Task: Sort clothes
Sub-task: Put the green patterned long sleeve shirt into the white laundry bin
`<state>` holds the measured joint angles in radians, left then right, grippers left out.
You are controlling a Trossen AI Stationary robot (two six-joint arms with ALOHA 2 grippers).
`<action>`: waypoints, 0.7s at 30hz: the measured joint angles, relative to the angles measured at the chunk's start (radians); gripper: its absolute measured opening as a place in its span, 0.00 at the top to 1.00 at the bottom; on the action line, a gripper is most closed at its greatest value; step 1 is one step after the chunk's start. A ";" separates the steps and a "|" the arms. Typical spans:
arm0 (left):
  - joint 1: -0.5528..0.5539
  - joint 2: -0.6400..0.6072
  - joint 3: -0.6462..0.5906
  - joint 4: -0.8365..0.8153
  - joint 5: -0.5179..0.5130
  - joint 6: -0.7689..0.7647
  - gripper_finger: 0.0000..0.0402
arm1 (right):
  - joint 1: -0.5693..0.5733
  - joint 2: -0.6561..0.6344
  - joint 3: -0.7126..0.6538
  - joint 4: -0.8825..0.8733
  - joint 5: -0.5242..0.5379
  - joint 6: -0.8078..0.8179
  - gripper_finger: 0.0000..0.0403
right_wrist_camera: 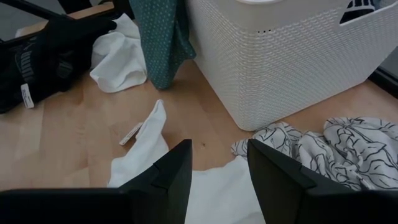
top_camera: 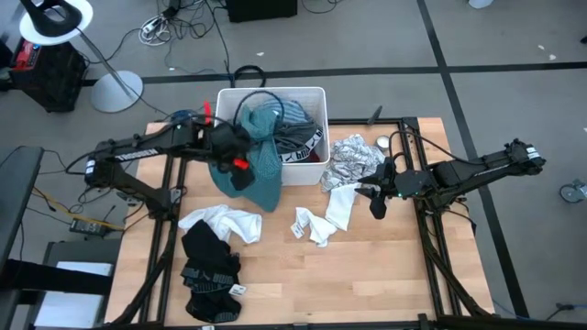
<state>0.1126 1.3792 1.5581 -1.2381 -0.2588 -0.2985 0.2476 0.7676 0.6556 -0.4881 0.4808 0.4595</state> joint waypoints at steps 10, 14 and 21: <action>-0.170 0.000 -0.006 -0.067 -0.085 -0.204 0.67 | 0.000 0.000 0.000 0.000 0.000 0.001 0.61; -0.275 0.000 -0.007 -0.081 -0.206 -0.309 0.67 | 0.000 0.000 0.000 0.000 0.000 0.001 0.61; -0.461 0.000 -0.028 -0.108 -0.324 -0.460 0.67 | 0.000 0.000 0.000 0.000 0.000 -0.007 0.61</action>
<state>-0.3481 1.3789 1.5303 -1.3462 -0.5824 -0.7584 0.2476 0.7675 0.6556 -0.4881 0.4805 0.4522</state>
